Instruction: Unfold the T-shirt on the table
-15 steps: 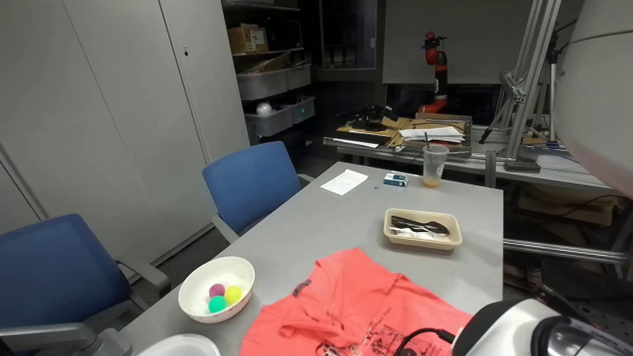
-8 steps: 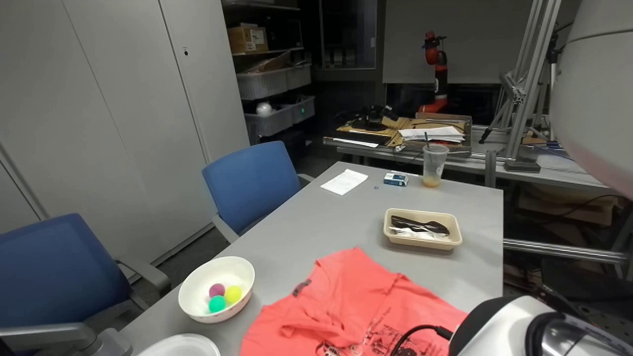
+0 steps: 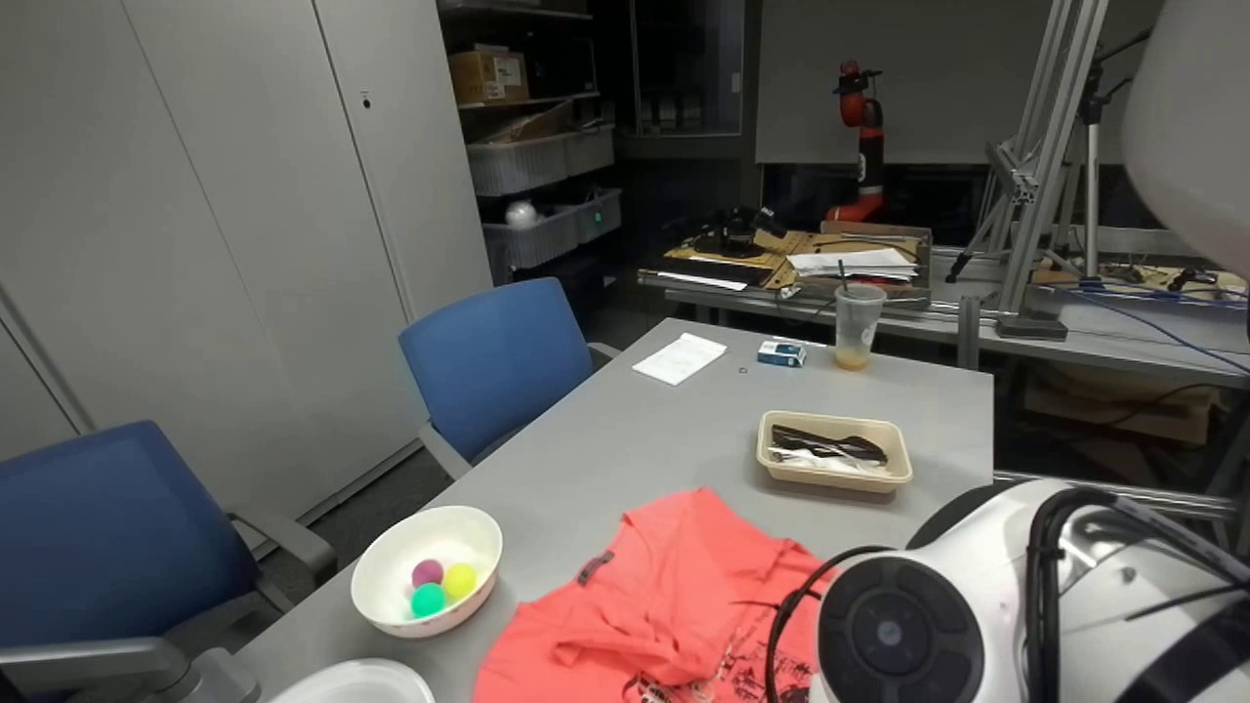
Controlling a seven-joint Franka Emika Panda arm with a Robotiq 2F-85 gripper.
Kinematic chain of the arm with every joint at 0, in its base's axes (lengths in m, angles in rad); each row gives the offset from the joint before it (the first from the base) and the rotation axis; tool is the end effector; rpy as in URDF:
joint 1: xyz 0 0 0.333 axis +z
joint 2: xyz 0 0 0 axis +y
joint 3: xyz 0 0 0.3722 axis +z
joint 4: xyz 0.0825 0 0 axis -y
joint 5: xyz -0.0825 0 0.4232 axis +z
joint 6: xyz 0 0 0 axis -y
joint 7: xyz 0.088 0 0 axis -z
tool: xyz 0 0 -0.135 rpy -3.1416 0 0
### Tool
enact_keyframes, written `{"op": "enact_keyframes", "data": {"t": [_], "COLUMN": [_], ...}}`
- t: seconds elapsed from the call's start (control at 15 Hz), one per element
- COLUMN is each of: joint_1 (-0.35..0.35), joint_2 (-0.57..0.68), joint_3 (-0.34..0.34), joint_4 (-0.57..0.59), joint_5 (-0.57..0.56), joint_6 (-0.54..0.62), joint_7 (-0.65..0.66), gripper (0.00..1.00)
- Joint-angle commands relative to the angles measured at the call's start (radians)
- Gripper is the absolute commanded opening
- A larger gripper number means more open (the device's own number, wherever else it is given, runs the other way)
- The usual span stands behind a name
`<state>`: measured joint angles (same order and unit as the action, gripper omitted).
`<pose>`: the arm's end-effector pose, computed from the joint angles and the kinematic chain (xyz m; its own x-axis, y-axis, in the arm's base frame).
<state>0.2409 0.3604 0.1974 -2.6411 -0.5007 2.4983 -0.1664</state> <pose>0.3266 0.1614 0.0867 0.4005 0.7935 -0.4583 0.8745 -0.4804 -0.0676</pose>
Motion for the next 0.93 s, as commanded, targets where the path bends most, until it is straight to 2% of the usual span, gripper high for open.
{"op": "enact_keyframes", "data": {"t": [0.0,0.47,0.53,0.6,0.87], "joint_1": [0.0,0.009,0.004,0.012,-0.004], "joint_2": [-0.139,-0.227,-0.241,-0.129,-0.21], "joint_3": [-0.048,-0.085,-0.09,-0.075,-0.085], "joint_4": [-0.084,-0.141,-0.141,-0.09,-0.115], "joint_5": [0.005,0.064,0.061,0.056,0.051], "joint_6": [0.0,0.06,0.069,0.071,0.069], "joint_7": [0.104,0.398,0.414,0.383,0.398], "gripper": [1.0,1.0,1.0,1.0,1.0]}}
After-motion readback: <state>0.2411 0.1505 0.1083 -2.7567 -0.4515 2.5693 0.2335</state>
